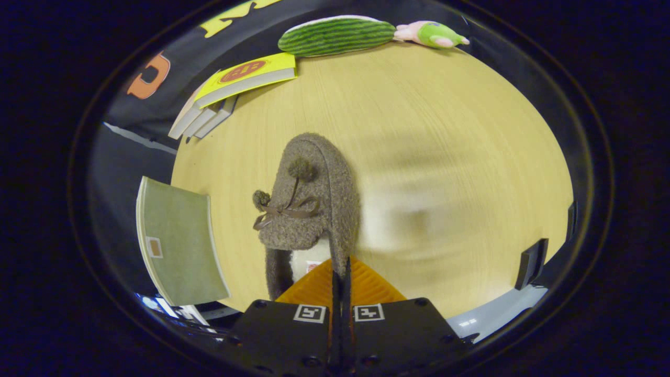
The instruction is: Open the storage box then place both shoes into the box .Put the left shoe in first, then the right shoe, with the right side of both shoes facing outward in a uniform manner.
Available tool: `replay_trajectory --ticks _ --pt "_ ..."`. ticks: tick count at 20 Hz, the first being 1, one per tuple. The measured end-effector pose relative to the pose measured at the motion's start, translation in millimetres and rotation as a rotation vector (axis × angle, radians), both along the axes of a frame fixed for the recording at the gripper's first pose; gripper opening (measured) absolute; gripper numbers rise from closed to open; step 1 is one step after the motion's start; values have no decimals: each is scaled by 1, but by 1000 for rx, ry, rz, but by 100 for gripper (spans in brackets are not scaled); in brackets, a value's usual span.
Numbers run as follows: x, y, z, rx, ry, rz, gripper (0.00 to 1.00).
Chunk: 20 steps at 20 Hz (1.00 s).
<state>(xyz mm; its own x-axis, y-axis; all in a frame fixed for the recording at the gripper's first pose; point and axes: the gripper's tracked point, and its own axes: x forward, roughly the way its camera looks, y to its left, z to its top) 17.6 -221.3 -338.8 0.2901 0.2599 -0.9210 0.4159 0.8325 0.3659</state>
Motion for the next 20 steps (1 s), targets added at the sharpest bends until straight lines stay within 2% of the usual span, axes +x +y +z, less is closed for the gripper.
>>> replay_trajectory --ticks 3,7,14,20 --pt "-6 17 11 73 -14 -52 6" --pt "-16 35 42 82 -53 -70 6" --pt "-5 105 163 60 -248 -13 6" --pt "20 202 247 74 -393 46 6"
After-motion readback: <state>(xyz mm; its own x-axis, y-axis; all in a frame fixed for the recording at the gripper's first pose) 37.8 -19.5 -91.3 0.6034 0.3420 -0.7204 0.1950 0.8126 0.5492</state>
